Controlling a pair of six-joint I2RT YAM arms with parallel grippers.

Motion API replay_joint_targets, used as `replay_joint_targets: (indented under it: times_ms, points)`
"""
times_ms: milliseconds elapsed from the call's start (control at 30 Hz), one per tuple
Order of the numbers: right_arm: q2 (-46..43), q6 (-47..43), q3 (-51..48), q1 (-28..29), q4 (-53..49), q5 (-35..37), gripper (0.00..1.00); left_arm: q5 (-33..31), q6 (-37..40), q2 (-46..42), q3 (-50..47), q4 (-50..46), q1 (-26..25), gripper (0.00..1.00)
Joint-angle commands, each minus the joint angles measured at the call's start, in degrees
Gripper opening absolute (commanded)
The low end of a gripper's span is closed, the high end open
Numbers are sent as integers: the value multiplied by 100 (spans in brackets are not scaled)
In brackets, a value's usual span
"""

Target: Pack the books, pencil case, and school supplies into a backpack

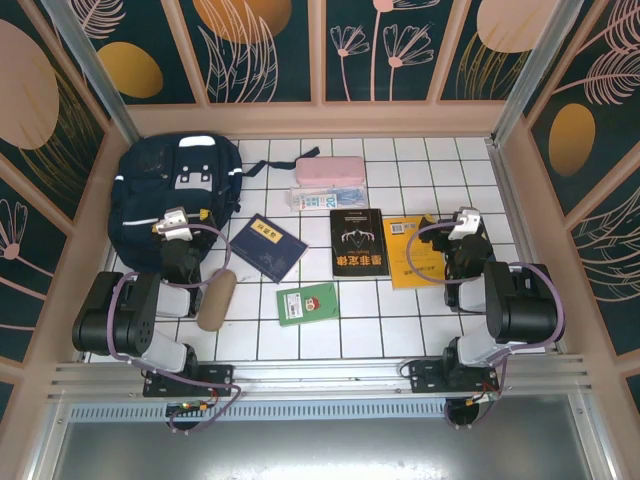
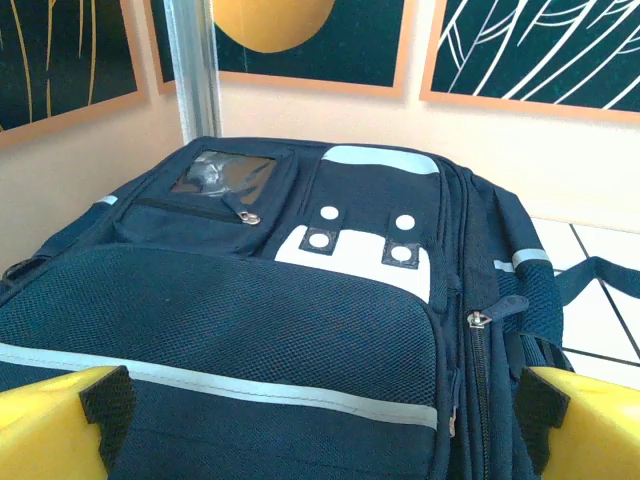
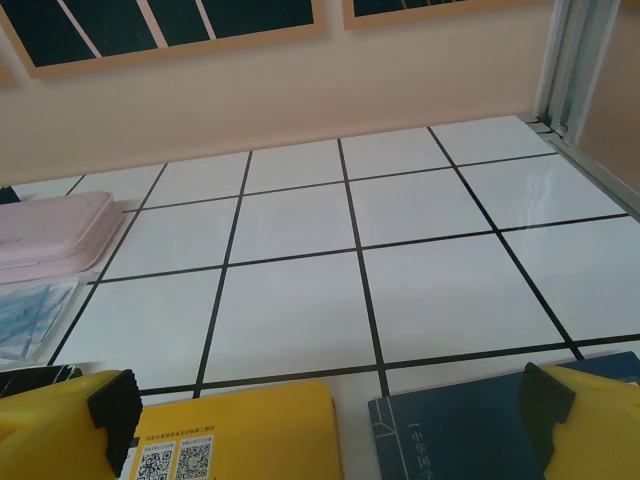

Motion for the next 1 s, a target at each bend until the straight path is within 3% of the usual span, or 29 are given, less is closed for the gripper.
replay_joint_targets:
  times_ms: [0, 833, 900, 967]
  points:
    - [31, 32, 107, 37, 38, 67, 99, 32, 80, 34, -43, 214, 44, 99]
    - [33, 36, 107, 37, 40, 67, 99, 55, 88, -15, -13, 149, 44, 99]
    - [-30, 36, 111, 41, -10, 67, 99, 9, 92, -304, 210, -472, 43, 99]
    - [-315, 64, 281, 38, -568, 111, 99, -201, 20, -734, 830, -1981, 44, 99]
